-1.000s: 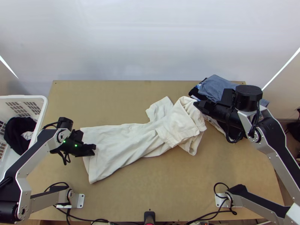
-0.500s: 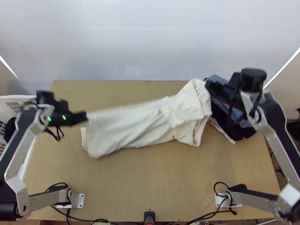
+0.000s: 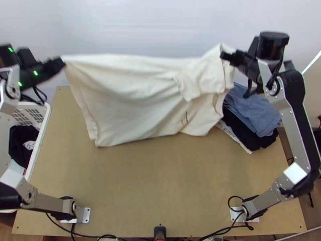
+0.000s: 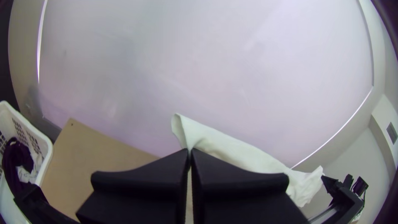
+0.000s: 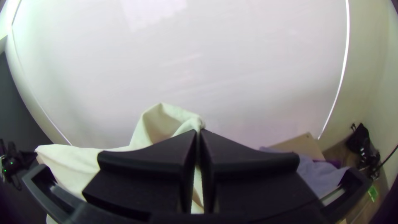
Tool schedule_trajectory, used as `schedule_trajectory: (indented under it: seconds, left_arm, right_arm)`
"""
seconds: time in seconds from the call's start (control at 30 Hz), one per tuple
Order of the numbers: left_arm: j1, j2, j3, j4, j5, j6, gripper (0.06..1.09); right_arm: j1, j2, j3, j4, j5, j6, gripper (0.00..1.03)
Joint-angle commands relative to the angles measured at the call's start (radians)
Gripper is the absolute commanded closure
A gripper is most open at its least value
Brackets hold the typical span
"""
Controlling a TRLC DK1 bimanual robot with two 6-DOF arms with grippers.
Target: Fold the t-shirt
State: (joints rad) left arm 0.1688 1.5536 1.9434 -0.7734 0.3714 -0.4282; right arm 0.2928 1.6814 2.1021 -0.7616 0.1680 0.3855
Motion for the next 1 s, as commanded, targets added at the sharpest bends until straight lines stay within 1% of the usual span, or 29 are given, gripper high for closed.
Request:
schedule_trajectory:
  seconds: [0.0,0.07,0.2,0.23,0.33,0.43,0.53,0.6,0.67,0.7,0.8,0.97]
  left_arm:
    - [0.009,0.106,0.338,0.048,-0.075,-0.058,1.05]
    - [0.009,0.082,0.348,0.083,-0.091,-0.069,1.05]
    - [0.011,-0.020,0.293,0.108,-0.129,-0.081,1.05]
    - [0.011,-0.053,0.269,0.115,-0.146,-0.095,1.05]
    - [0.012,-0.145,0.215,0.118,-0.146,-0.104,1.05]
    - [0.011,-0.257,0.120,0.123,-0.144,-0.090,1.05]
    - [0.011,-0.372,0.000,0.123,-0.135,-0.081,1.05]
    - [0.012,-0.443,-0.074,0.120,-0.135,-0.060,1.05]
    - [0.015,-0.501,-0.126,0.115,-0.135,-0.053,1.05]
    - [0.018,-0.527,-0.150,0.115,-0.135,-0.043,1.05]
    - [0.021,-0.579,-0.218,0.114,-0.135,-0.035,1.05]
    - [0.021,-0.656,-0.339,0.112,-0.135,-0.035,1.05]
  right_arm:
    - [0.039,0.080,0.199,0.205,0.027,-0.097,1.00]
    - [0.057,0.043,0.196,0.300,0.027,-0.134,1.00]
    - [0.088,-0.107,0.107,0.433,0.025,-0.134,1.00]
    - [0.097,-0.147,0.104,0.449,0.024,-0.132,1.00]
    - [0.132,-0.269,0.102,0.462,0.004,-0.129,1.00]
    - [0.169,-0.423,0.018,0.449,-0.022,-0.126,1.00]
    - [0.215,-0.628,-0.168,0.410,-0.047,-0.126,1.00]
    - [0.216,-0.758,-0.257,0.349,-0.087,-0.096,1.00]
    - [0.216,-0.862,-0.304,0.275,-0.137,-0.073,1.00]
    - [0.218,-0.907,-0.324,0.251,-0.157,-0.069,1.00]
    - [0.229,-1.014,-0.393,0.193,-0.176,-0.076,1.00]
    - [0.246,-1.128,-0.547,0.157,-0.176,-0.103,1.00]
